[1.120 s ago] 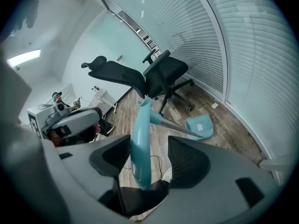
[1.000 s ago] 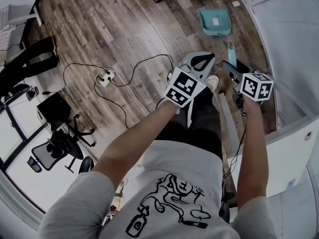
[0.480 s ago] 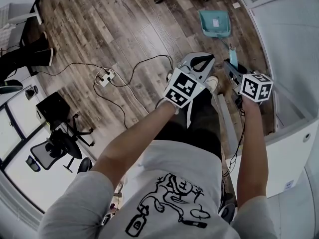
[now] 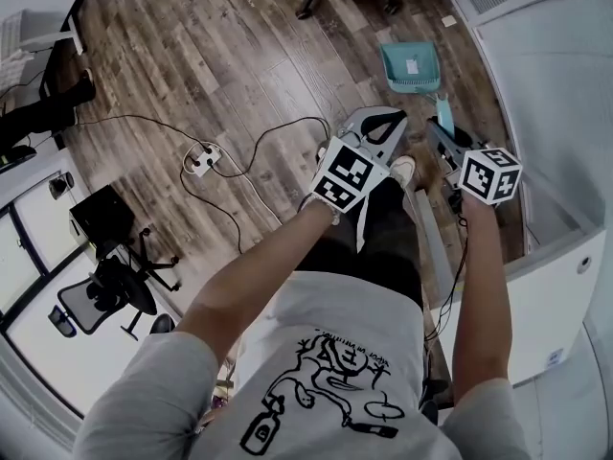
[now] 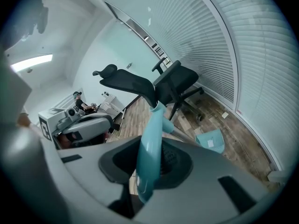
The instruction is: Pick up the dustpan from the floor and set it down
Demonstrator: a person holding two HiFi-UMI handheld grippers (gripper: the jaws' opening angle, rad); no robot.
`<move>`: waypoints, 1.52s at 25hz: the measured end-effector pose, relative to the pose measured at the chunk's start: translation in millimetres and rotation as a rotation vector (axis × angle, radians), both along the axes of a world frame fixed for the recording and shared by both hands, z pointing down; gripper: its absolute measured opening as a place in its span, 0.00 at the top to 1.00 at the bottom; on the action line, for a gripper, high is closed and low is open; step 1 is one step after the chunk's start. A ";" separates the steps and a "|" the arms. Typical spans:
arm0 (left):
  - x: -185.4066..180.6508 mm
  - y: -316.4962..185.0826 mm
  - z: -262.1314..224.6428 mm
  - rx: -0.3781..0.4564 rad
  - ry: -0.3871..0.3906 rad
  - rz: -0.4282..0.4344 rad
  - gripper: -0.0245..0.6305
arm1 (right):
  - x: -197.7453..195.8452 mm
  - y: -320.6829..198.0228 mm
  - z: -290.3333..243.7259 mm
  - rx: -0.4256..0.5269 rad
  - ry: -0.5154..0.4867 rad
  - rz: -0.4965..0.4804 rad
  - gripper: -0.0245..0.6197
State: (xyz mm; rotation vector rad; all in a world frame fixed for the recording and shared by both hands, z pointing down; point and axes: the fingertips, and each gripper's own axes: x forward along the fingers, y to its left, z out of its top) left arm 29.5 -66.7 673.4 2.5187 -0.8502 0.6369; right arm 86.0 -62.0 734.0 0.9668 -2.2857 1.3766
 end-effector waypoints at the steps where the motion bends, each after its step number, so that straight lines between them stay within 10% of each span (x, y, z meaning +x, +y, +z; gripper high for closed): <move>1: 1.0 0.0 -2.2 0.003 0.000 0.003 0.97 | 0.3 -0.2 -3.1 0.005 -0.002 0.001 0.88; 19: 4.4 10.7 -70.3 0.049 0.040 0.015 0.97 | -2.4 37.4 -102.0 0.086 -0.036 -0.017 0.88; 38: -6.4 7.8 -246.6 0.234 0.172 -0.021 0.97 | -0.9 31.8 -314.1 0.349 -0.117 0.059 0.89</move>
